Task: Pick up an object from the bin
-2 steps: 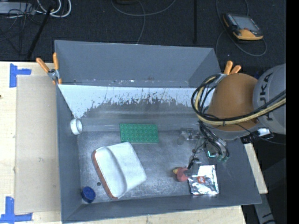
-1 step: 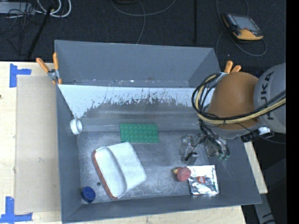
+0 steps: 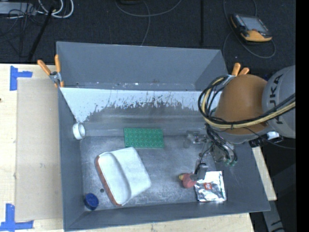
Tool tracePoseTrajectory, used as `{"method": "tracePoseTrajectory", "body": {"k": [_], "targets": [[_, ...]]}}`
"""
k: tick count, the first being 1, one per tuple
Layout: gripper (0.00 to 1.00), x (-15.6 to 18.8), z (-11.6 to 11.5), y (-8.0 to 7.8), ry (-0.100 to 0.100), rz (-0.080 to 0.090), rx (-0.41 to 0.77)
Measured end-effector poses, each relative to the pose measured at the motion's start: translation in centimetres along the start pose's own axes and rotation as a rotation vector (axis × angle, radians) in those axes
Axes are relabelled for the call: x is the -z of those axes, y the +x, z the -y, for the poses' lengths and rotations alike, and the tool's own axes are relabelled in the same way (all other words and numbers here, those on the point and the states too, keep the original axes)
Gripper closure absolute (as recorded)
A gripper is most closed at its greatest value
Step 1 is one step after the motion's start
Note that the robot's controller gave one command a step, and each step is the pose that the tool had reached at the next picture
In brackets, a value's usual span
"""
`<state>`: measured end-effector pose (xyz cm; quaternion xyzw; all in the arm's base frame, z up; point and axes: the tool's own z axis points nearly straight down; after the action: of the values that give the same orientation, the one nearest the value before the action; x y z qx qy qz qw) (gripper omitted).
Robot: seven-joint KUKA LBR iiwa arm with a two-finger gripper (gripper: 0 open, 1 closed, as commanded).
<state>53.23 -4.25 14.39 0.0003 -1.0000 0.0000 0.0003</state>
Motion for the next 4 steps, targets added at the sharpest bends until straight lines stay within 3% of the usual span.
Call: {"method": "tracePoseTrajectory", "body": {"k": [1,2,3,4], "targets": [[0.00,-7.5,3.7,2.8,0.000,-0.010,-0.063],[0.00,-7.5,3.9,4.8,-0.001,-0.001,-0.107],[0.00,-7.5,3.8,4.5,-0.001,-0.001,-0.194],[0.00,-7.5,4.1,5.2,-0.001,-0.001,-0.294]]}}
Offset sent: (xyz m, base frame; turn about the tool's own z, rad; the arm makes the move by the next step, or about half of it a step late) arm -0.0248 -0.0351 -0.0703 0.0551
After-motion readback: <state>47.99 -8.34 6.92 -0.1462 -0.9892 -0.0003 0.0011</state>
